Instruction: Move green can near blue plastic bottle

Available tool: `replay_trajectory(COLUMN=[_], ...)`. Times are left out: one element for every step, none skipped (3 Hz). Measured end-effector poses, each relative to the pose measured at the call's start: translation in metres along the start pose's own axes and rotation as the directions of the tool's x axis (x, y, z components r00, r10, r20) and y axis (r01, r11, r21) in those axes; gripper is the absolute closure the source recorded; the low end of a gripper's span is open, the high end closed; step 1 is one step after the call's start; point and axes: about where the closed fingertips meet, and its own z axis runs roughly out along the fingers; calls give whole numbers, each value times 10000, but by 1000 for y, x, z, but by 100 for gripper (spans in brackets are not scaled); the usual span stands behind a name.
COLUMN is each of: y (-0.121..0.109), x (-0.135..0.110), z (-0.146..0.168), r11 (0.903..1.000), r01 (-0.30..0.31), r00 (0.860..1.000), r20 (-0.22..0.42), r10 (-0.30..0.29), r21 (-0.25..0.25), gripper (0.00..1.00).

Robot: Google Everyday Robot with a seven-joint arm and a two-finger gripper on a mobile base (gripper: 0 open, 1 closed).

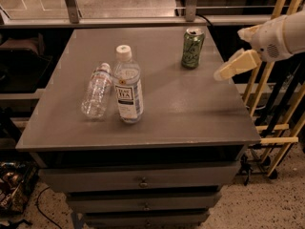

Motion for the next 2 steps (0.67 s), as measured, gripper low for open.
replay_trajectory(y=[-2,-7], x=[-20,-32], z=[44,74], r11=[9989,9978], r01=[-302,-618], r00=[9942,9804], r20=[1018,1861], r10=[337,655], r21=[-350,-252], gripper=[0,0])
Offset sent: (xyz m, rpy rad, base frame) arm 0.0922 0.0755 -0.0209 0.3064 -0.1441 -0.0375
